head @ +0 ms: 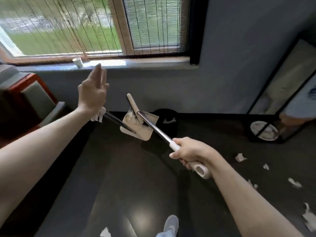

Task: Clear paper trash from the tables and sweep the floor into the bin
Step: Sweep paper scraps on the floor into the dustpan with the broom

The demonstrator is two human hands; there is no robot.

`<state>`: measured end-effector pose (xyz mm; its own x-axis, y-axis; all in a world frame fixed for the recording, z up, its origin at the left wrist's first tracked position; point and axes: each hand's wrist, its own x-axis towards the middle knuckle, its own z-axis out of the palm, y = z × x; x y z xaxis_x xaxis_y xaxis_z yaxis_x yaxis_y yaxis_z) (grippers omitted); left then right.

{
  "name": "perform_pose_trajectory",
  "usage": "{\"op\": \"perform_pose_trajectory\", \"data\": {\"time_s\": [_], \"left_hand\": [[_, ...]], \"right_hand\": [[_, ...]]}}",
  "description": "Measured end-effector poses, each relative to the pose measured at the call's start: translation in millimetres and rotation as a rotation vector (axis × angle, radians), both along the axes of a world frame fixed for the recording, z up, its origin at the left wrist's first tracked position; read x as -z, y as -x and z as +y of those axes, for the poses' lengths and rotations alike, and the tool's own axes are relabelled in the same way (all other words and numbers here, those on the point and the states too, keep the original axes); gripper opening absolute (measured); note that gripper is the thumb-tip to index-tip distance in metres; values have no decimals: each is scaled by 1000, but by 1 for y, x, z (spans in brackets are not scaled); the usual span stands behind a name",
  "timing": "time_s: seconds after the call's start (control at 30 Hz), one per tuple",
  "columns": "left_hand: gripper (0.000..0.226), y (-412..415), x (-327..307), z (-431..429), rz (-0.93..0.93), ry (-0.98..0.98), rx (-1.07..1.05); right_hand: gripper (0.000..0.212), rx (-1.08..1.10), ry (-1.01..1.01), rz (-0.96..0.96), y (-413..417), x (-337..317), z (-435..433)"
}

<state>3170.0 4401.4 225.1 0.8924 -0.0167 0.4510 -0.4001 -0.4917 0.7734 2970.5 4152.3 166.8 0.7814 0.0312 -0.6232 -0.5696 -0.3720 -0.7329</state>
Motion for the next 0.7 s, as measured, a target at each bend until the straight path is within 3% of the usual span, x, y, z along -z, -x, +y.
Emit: {"op": "perform_pose_trajectory", "data": {"time_s": [0.13,0.3,0.47,0.6,0.7], "left_hand": [[53,-15,-7,11,-21,-111,102],[63,-25,-16,32,-78,-267,210],[63,-75,-24,49,-74,-274,271],[68,-135,-32,43,-63,-314,402],[61,-163,-31,30,-156,-390,537]], "right_hand": [[37,9,51,-34,11,2,36],[45,95,27,-42,10,-10,75],[20,139,71,-26,-33,-28,98],[25,224,52,-26,-79,-34,109],[32,328,-2,-27,-107,-31,114]]}}
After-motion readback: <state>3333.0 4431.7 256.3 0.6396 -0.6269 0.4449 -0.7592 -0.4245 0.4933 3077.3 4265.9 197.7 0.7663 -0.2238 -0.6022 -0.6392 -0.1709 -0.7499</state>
